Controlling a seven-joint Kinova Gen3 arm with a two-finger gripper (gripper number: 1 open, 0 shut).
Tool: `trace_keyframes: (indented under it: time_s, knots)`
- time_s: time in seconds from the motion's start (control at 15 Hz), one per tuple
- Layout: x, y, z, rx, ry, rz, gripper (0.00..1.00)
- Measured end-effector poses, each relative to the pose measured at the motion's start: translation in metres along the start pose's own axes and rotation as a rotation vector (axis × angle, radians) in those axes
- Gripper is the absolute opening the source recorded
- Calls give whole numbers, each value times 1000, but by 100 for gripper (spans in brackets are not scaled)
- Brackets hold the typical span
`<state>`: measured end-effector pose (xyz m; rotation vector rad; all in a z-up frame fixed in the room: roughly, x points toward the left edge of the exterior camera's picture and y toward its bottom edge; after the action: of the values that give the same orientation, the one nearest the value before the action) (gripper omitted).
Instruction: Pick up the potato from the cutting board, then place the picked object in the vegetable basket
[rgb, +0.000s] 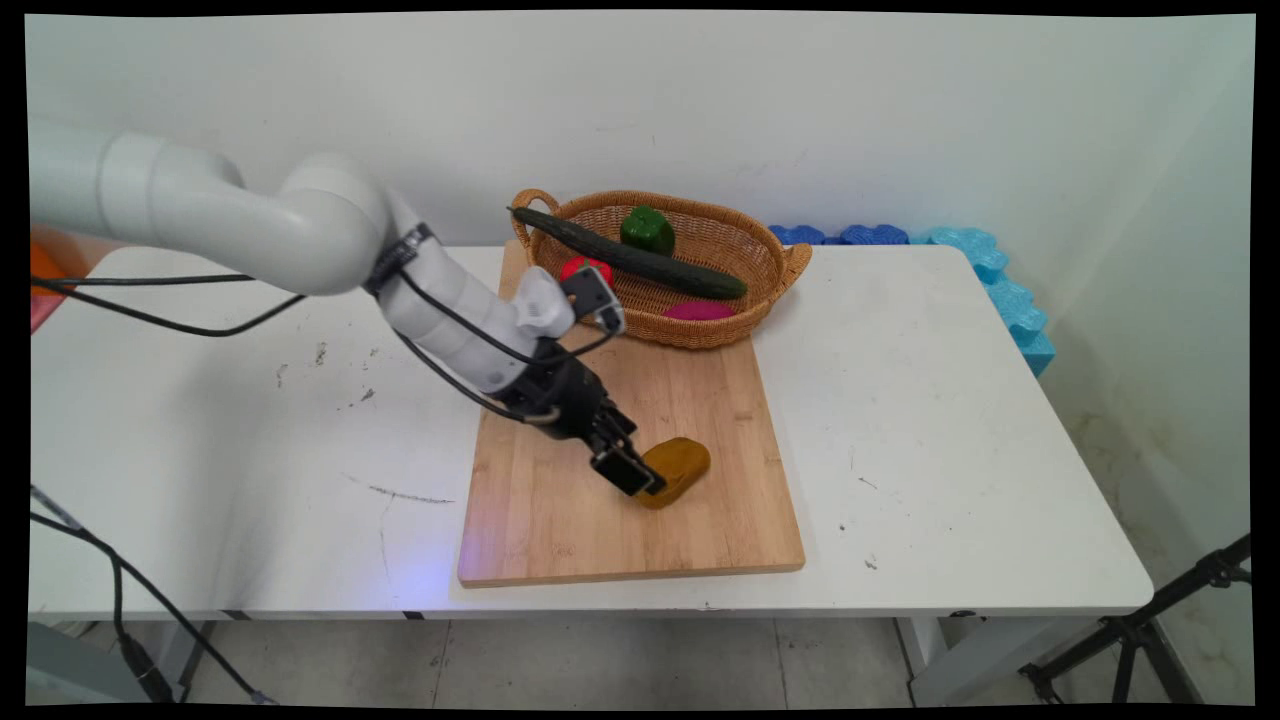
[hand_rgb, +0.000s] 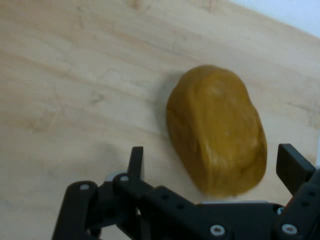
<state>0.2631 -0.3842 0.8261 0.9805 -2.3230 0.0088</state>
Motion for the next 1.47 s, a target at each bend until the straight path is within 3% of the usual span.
trace_keyframes:
  time_s: [0.73, 0.8, 1.47]
  knots:
    - [18, 9, 51, -9, 2, -29, 100]
    - [19, 10, 53, -8, 2, -26, 0]
    - [25, 13, 53, -2, 9, 20, 0]
